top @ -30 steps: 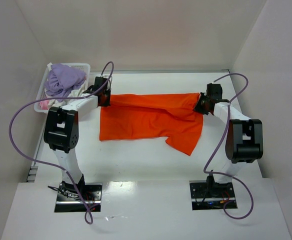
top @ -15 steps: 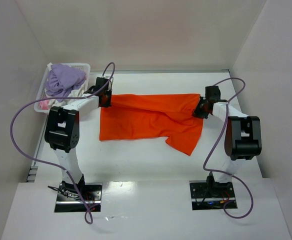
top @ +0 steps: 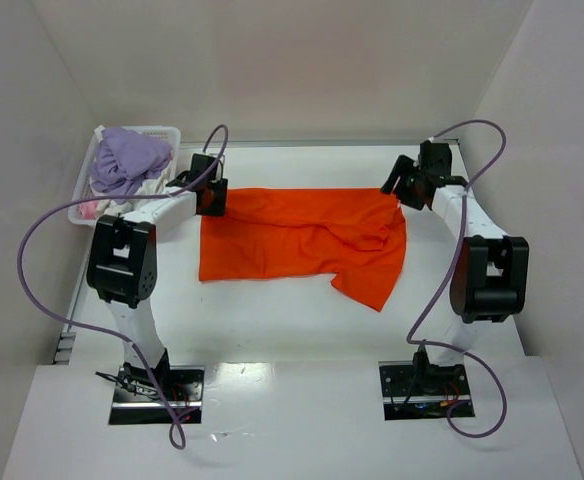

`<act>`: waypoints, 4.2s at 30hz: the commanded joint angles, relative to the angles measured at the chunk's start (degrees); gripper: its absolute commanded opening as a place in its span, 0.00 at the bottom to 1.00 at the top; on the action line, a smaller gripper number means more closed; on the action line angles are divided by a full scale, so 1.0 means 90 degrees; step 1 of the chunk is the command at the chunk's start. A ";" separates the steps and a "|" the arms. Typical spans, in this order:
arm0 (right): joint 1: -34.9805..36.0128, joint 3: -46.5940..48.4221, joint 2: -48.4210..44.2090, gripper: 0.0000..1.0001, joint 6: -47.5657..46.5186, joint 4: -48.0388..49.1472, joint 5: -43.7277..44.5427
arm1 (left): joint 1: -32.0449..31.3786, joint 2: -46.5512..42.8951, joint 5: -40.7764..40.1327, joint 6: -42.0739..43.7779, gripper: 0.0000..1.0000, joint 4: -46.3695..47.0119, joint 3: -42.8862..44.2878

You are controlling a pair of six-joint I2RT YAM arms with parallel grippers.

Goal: Fold and stack the t-shirts
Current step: Fold the flattened tshirt in 1/3 of the way

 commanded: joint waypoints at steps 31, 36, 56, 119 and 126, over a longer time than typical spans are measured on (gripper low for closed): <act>-0.0058 0.0978 0.2163 0.56 -0.0375 0.0651 -0.0270 | -0.0076 0.0172 0.1631 -0.0598 0.49 -0.0033 0.0071; -0.0058 0.0979 0.1919 0.56 -0.0492 0.0514 -0.0035 | -0.0135 0.0241 0.1690 -0.0598 0.54 -0.0091 -0.0007; -0.0058 -0.0563 0.0112 0.65 -0.0209 0.0055 0.0171 | -0.0135 -0.0745 0.0128 -0.1447 0.67 -0.0209 -0.0670; -0.0117 -0.0330 0.0805 0.05 0.0094 0.0748 0.0219 | 0.0969 -0.0188 0.2033 -0.2844 0.27 0.1159 -0.1276; -0.0117 -0.0271 0.0747 0.05 0.0035 0.0690 0.0219 | 0.0969 -0.0451 0.1740 -0.2717 0.00 0.1159 -0.1335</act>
